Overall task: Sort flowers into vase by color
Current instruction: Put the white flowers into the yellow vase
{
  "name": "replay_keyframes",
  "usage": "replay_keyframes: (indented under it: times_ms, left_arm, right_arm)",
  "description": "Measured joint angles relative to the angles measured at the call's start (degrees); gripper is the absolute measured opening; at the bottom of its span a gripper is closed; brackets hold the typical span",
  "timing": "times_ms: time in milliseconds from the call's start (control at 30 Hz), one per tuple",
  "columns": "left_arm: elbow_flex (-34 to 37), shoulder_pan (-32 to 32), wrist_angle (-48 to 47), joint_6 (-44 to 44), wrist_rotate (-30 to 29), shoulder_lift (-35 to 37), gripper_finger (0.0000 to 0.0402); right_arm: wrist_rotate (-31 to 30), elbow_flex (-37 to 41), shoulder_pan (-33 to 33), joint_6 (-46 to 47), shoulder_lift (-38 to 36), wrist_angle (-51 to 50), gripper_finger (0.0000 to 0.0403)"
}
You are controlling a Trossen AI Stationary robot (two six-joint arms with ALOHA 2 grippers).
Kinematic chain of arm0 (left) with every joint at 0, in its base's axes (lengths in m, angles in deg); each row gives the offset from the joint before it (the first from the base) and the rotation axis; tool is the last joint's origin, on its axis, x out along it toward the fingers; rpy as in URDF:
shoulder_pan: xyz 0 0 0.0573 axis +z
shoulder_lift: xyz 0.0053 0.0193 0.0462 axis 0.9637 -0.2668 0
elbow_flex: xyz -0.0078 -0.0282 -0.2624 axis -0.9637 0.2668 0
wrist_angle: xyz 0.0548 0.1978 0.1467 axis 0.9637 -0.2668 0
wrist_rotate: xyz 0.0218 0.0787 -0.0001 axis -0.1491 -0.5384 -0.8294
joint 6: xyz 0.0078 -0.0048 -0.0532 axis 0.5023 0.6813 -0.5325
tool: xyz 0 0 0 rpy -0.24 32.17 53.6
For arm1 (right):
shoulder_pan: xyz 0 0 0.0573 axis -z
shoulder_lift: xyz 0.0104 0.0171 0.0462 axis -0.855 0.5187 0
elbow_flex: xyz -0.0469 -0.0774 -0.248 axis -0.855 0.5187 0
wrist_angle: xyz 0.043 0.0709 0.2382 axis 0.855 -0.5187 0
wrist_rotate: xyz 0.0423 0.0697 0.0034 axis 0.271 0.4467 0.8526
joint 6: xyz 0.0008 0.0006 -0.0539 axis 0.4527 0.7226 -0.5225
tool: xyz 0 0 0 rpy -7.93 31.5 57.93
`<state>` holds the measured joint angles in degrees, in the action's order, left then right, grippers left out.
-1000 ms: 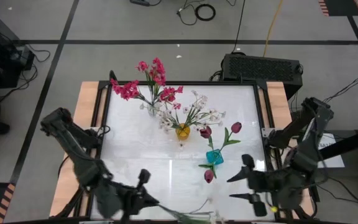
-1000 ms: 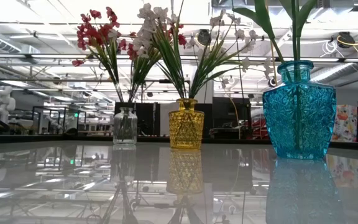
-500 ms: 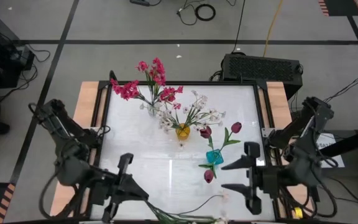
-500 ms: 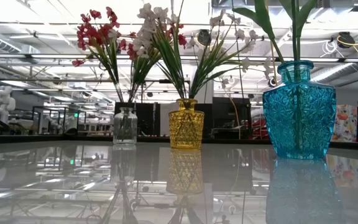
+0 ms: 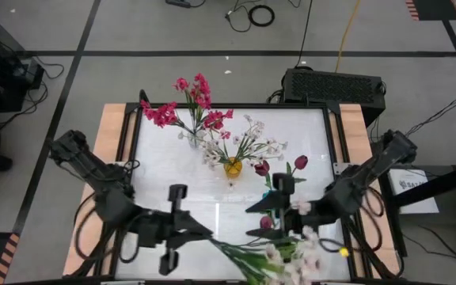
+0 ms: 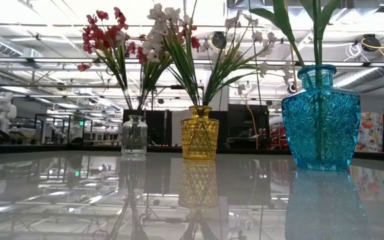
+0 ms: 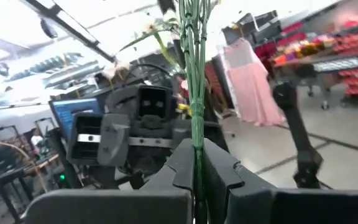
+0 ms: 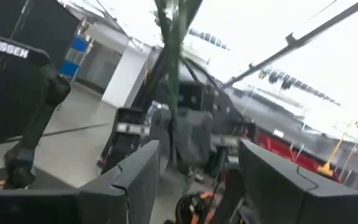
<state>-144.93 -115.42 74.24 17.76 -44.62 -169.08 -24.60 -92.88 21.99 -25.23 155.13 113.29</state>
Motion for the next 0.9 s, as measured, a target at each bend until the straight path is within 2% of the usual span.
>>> replay_keyframes:
  times_ms: [167,333,467,733,800,900]
  left_arm:
    - [0.02,1.84,5.06,-0.16,0.01,-4.98,0.0012]
    - [0.04,3.51,9.91,-0.18,0.01,-8.38,0.0012]
    - [0.04,4.81,10.33,-0.42,0.02,-10.05,0.0012]
    - [0.04,6.27,9.28,-1.73,0.09,-10.61,0.0013]
    - [0.04,6.26,8.82,-1.72,0.07,-10.61,0.0013]
    - [0.04,6.20,7.15,-1.72,-0.12,-10.59,0.0014]
  right_arm:
    - [0.29,0.02,-1.14,-3.95,4.00,8.35,0.0210]
    - [3.83,0.02,-2.35,-4.28,5.02,12.70,0.0196]
    - [4.62,0.02,-2.45,-3.31,5.01,12.82,0.0150]
    - [4.30,0.02,-2.73,-2.79,5.02,11.58,0.0026]
    - [3.33,0.02,-3.19,-2.96,4.99,11.28,0.0010]
    - [-0.86,0.02,-4.17,-2.95,5.01,11.15,0.0010]
